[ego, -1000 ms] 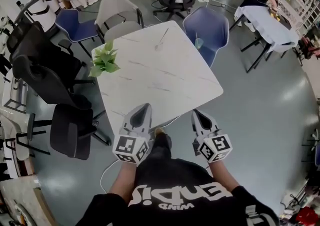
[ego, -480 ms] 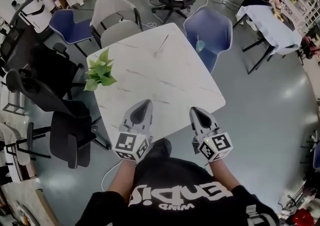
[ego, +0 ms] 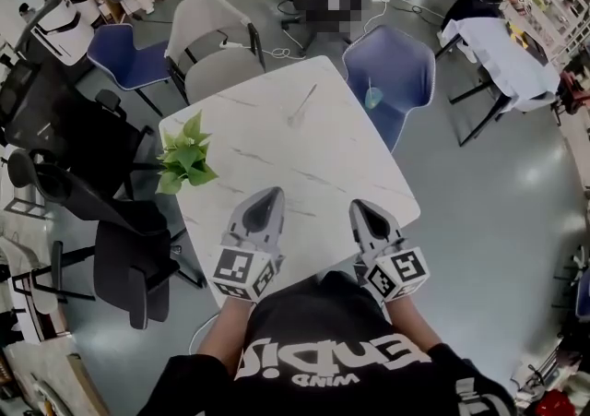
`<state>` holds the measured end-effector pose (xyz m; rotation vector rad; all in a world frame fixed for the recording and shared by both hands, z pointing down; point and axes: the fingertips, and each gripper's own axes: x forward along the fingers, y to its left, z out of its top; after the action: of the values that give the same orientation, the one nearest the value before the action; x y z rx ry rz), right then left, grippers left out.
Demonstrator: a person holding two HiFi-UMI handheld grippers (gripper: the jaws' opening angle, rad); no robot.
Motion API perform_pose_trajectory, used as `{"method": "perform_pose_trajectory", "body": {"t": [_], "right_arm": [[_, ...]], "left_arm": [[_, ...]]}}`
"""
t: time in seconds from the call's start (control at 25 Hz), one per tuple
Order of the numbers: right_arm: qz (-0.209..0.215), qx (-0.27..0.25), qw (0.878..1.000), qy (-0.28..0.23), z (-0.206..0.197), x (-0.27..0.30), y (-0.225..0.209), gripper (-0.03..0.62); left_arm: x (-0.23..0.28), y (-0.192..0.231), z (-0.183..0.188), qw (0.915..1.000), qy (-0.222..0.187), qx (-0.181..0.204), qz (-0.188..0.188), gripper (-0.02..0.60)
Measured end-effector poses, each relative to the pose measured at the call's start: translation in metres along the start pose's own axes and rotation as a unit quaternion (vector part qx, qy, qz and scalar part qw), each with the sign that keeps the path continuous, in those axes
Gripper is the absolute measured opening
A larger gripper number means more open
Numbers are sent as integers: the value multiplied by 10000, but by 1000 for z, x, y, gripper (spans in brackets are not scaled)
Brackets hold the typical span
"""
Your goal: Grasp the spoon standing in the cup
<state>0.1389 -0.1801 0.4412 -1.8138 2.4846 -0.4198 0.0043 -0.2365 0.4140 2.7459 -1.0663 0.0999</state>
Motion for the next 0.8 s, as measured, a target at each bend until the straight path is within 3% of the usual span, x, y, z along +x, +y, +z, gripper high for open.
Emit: {"method": "perform_pose_trajectory", "body": {"t": [0.8], "right_arm": [[845,-115,9964,35,34,42,-18,14]], "left_arm": [[32,-3,20,9993,-43,-104,343,14]]}}
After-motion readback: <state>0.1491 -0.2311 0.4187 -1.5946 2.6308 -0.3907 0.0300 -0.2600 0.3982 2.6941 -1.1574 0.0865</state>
